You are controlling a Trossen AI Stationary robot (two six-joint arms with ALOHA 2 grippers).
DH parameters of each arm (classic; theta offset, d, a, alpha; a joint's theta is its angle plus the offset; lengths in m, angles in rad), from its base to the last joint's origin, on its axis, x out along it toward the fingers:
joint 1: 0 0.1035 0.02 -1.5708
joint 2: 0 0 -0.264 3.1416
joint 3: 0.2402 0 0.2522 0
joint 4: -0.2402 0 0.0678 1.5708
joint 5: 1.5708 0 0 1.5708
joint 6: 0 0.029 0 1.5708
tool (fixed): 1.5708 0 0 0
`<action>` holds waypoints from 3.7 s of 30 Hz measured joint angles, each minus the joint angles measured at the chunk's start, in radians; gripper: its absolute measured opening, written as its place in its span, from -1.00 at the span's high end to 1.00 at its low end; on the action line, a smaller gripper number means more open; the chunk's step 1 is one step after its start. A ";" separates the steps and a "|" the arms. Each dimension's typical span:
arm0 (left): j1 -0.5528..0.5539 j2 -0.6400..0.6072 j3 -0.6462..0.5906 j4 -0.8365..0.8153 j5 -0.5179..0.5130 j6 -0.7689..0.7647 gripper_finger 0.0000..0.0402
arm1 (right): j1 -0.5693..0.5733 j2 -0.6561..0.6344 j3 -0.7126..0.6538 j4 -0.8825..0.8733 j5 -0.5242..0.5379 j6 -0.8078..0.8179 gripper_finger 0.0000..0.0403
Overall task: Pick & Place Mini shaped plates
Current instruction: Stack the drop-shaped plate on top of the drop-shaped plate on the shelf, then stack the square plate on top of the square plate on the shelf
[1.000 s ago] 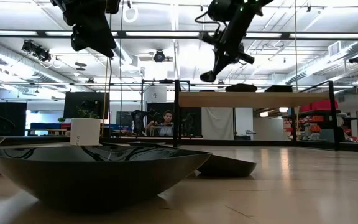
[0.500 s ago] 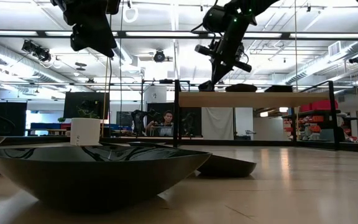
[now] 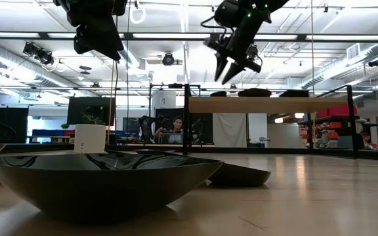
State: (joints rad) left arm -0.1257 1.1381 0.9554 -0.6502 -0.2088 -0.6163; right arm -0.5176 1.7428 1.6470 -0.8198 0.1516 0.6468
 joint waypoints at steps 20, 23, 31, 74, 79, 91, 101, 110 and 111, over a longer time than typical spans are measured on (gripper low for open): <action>0.000 0.000 0.000 0.003 -0.007 0.010 0.28 | 0.027 0.026 0.000 -0.113 -0.144 -0.032 0.96; 0.000 0.000 0.000 0.004 -0.007 0.010 0.28 | 0.026 0.045 0.000 -0.108 -0.136 -0.033 0.95; 0.000 0.000 0.000 0.005 -0.007 -0.001 0.28 | 0.030 0.044 0.000 -0.059 -0.081 -0.054 0.97; 0.077 0.174 -0.122 0.281 0.155 0.289 0.28 | 0.907 -0.113 0.000 -0.114 0.189 0.284 0.88; 0.175 0.287 -0.135 0.284 0.185 0.011 0.21 | 0.947 -0.113 0.000 -0.134 0.229 0.361 0.91; 0.264 0.485 -0.135 0.366 0.163 -0.087 0.33 | 0.957 -0.114 0.000 -0.167 0.287 0.362 0.92; 0.264 0.511 -0.134 0.427 0.124 -0.061 0.56 | 0.957 -0.114 0.000 -0.202 0.299 0.338 0.92; 0.263 0.533 -0.134 0.437 0.127 -0.053 0.81 | 0.957 -0.114 0.000 -0.212 0.323 0.336 0.92; 0.262 0.533 -0.134 0.433 0.127 -0.053 0.84 | 0.957 -0.114 0.000 -0.215 0.324 0.336 0.92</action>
State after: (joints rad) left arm 0.1368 1.6707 0.8216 -0.2174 -0.0817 -0.6692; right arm 0.4397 1.6291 1.6466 -1.0347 0.4751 0.9829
